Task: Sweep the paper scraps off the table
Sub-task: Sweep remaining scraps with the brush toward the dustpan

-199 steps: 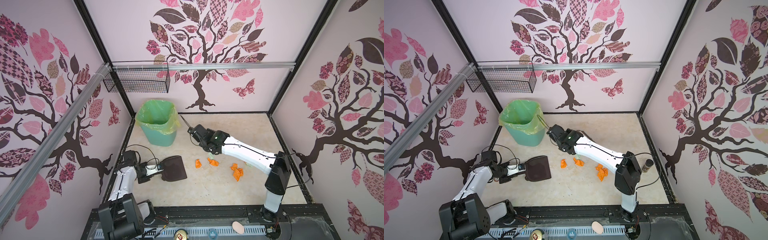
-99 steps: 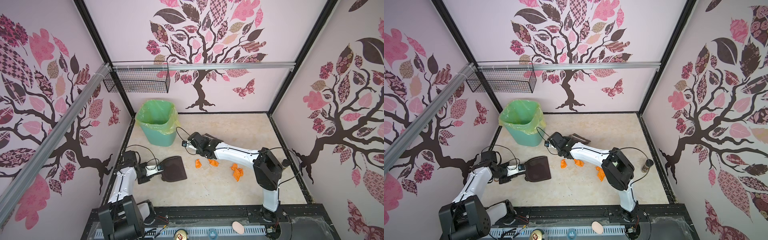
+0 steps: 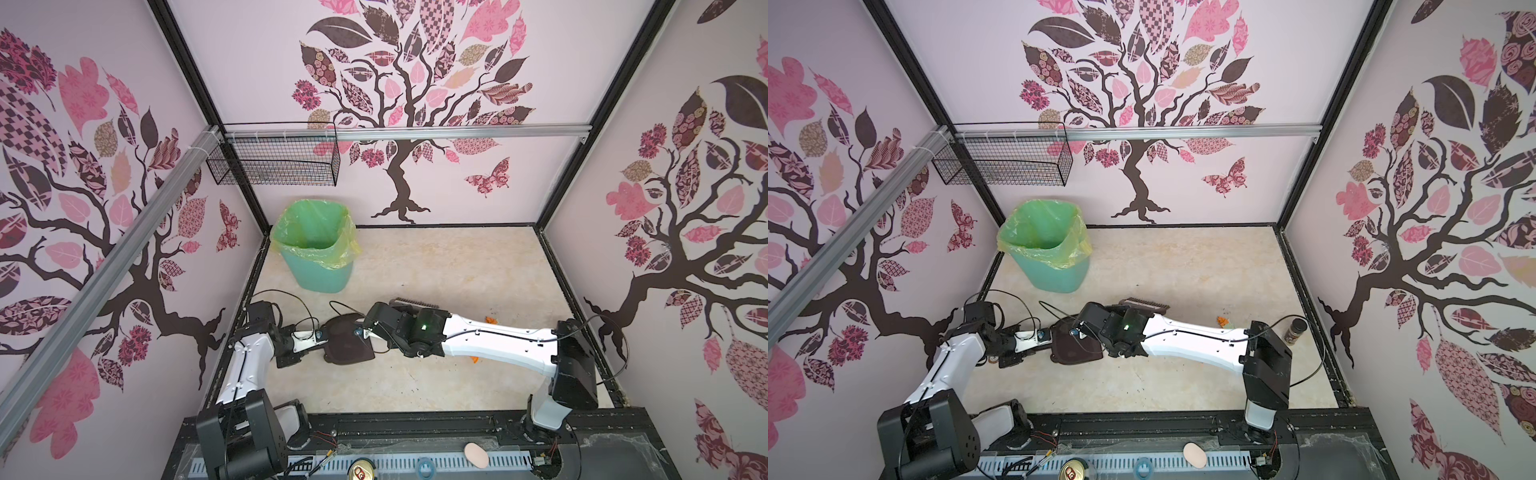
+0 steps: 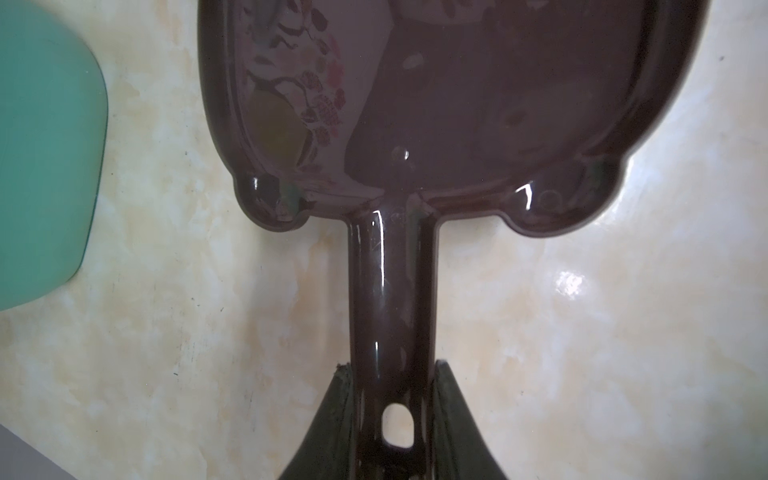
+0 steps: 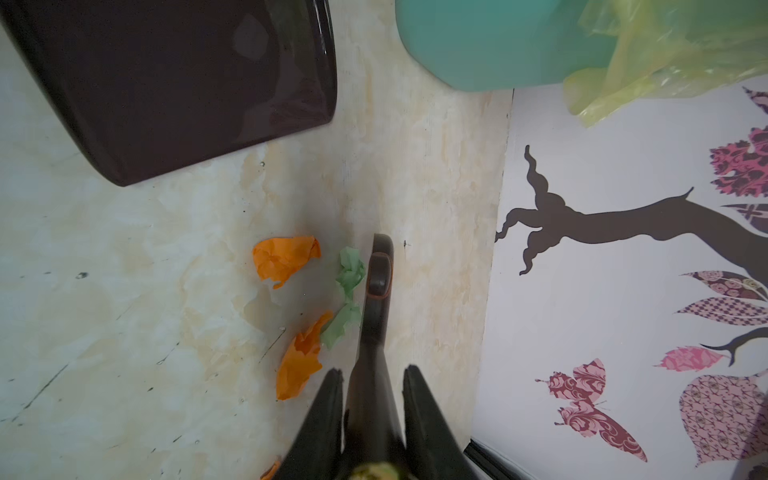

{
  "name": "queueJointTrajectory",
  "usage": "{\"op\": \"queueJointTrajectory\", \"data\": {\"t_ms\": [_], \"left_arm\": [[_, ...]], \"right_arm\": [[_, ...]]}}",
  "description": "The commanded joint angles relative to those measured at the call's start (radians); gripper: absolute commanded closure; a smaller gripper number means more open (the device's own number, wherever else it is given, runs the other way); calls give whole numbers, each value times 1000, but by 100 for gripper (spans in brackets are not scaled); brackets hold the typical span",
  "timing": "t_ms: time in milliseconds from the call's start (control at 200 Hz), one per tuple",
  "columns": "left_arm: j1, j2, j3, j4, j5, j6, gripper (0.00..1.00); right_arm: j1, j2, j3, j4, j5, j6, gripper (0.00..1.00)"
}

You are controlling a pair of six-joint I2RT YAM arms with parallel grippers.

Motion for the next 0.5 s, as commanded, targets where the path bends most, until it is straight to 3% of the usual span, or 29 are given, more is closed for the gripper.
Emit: {"op": "queueJointTrajectory", "data": {"t_ms": [0, 45, 155, 260, 400, 495], "left_arm": [[-17, -4, 31, -11, 17, -3, 97], [-31, 3, 35, -12, 10, -5, 97], [-77, 14, 46, -3, -10, -26, 97], [-134, 28, 49, 25, -30, -50, 97], [-183, 70, 77, 54, -50, -82, 97], [-195, 112, 110, 62, -60, -92, 97]], "right_arm": [[-17, -64, 114, -90, 184, 112, 100], [-45, -52, 181, -159, 237, 192, 100], [-183, 26, 419, -536, 255, 556, 100], [-291, 30, 444, -766, 238, 866, 100], [-404, -145, 150, -607, 34, 960, 100], [-440, -230, -19, -532, -15, 988, 100]]}}
